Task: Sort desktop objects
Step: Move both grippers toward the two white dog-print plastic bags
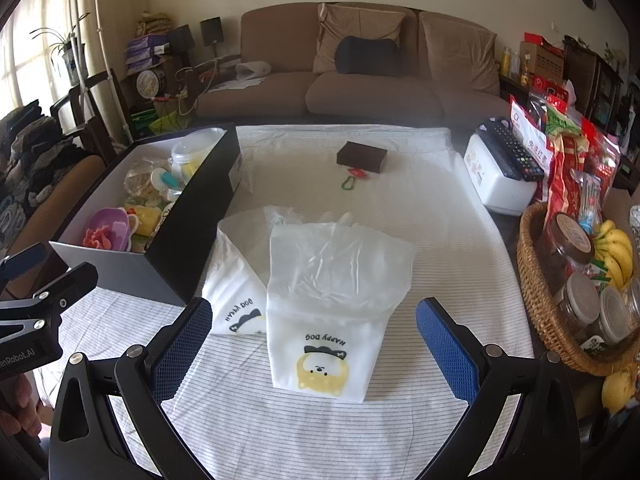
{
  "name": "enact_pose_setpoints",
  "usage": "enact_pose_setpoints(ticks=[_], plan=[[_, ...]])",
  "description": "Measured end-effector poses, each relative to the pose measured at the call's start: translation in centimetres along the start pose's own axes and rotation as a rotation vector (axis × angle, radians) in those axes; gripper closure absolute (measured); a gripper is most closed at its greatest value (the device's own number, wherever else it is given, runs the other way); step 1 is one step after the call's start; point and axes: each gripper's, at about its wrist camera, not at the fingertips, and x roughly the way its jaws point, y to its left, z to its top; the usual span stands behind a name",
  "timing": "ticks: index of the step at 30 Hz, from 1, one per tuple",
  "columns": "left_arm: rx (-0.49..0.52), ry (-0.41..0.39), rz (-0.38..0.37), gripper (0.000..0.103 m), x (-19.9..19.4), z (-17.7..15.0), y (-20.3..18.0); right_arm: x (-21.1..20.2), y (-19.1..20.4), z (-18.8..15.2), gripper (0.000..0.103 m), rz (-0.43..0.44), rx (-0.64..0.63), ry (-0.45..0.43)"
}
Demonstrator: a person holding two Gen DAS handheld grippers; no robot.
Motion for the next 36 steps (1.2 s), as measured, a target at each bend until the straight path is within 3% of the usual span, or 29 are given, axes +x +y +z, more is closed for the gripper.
enact_pose_setpoints(ticks=[8, 20, 27, 36], plan=[[-0.025, -0.014, 0.031, 0.000, -0.5, 2.2, 2.8, -0.6, 2.8, 2.9, 0.000, 0.030, -0.031, -0.018], [-0.062, -0.005, 0.080, 0.000, 2.2, 4.1, 7.1, 1.6, 5.9, 6.4, 0.000, 0.073, -0.053, -0.018], [-0.059, 0.005, 0.016, 0.000, 3.3, 2.4, 5.7, 2.5, 1.9, 5.4, 0.000, 0.038, -0.010, -0.017], [0.038, 0.034, -0.156, 0.000, 5.3, 0.0, -3.0, 3.1, -7.3, 1.5, 0.000, 0.026, 0.134, 0.018]])
